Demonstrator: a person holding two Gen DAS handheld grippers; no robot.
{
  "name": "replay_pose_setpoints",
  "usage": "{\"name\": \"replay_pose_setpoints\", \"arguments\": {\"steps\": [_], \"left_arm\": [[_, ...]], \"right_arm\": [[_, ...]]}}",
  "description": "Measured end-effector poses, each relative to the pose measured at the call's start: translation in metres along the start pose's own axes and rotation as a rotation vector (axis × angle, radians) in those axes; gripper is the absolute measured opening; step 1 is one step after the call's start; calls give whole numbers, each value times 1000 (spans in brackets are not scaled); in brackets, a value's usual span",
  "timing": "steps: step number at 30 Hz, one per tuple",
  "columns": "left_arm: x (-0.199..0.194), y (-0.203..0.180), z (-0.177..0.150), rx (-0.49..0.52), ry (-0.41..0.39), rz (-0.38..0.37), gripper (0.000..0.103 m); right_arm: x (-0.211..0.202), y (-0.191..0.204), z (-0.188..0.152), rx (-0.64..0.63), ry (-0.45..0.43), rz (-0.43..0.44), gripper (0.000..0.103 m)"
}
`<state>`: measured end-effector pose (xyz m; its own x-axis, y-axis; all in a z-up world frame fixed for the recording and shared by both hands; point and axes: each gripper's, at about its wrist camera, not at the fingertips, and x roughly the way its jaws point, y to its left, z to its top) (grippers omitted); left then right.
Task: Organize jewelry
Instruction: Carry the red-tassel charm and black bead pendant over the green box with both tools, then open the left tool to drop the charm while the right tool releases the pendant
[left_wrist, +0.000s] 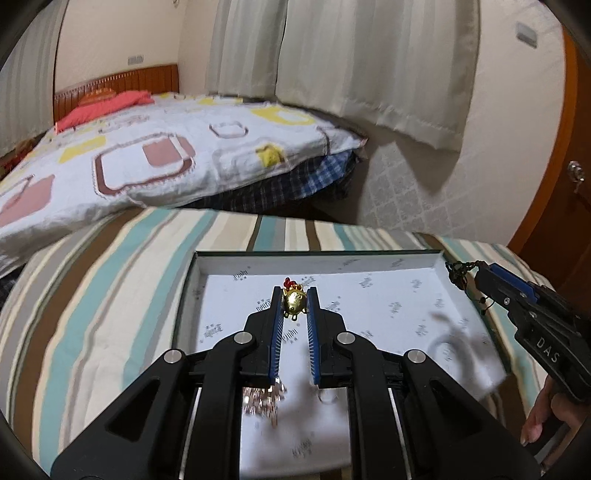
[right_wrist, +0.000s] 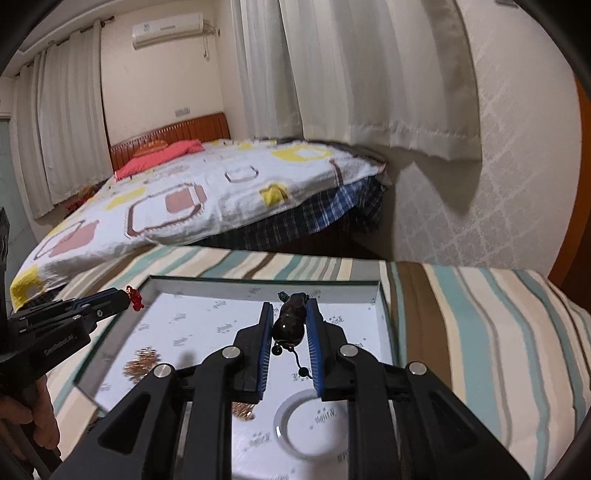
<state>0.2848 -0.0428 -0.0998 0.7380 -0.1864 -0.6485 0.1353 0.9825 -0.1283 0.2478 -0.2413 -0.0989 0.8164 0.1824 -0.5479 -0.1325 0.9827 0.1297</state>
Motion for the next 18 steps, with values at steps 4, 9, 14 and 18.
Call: {"name": "replay_pose_setpoints", "arguments": {"steps": [4, 9, 14, 18], "left_arm": [[34, 5, 1, -17, 76, 5, 13], [59, 7, -3, -14, 145, 17, 13], [70, 8, -6, -11, 196, 27, 13], [75, 9, -6, -21, 222, 20, 15]], "right_arm": [[31, -7, -4, 2, 78, -3, 19], [54, -13, -12, 19, 166, -10, 19], [63, -16, -18, 39, 226, -14, 19], [68, -16, -20, 40, 251, -11, 20]]}}
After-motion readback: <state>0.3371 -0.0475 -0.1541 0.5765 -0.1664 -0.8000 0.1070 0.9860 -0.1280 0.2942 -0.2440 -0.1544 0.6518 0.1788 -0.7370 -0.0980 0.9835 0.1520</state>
